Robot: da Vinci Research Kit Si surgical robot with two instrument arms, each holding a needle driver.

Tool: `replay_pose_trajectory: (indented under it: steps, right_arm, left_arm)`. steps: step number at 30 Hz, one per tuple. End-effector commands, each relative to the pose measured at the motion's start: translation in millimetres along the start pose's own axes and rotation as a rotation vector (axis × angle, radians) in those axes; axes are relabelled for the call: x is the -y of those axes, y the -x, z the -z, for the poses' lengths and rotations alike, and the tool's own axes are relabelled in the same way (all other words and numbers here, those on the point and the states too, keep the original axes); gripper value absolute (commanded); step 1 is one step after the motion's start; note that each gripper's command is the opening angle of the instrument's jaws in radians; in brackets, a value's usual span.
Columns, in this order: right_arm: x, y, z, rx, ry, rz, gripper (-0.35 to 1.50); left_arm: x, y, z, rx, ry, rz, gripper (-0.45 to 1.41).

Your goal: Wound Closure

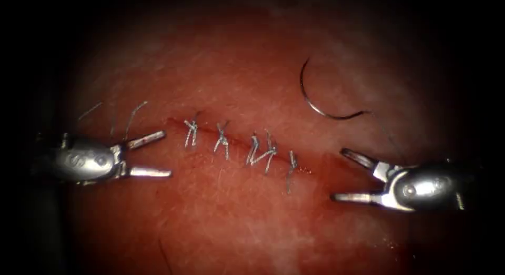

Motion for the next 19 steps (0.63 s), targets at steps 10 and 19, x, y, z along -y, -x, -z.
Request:
replay_pose_trajectory:
  steps: [10, 19]
  right_arm:
    - [1.4, 0.3, -0.1, 0.007, 0.006, 0.024, 0.89]
    - [1.6, 0.1, -0.3, 0.007, 0.007, 0.029, 0.91]
  left_arm:
    - [-1.1, 1.0, -0.8, -0.001, 0.003, 0.004, 0.33]
    - [-1.1, 1.0, -1.2, -0.001, 0.001, 0.004, 0.31]
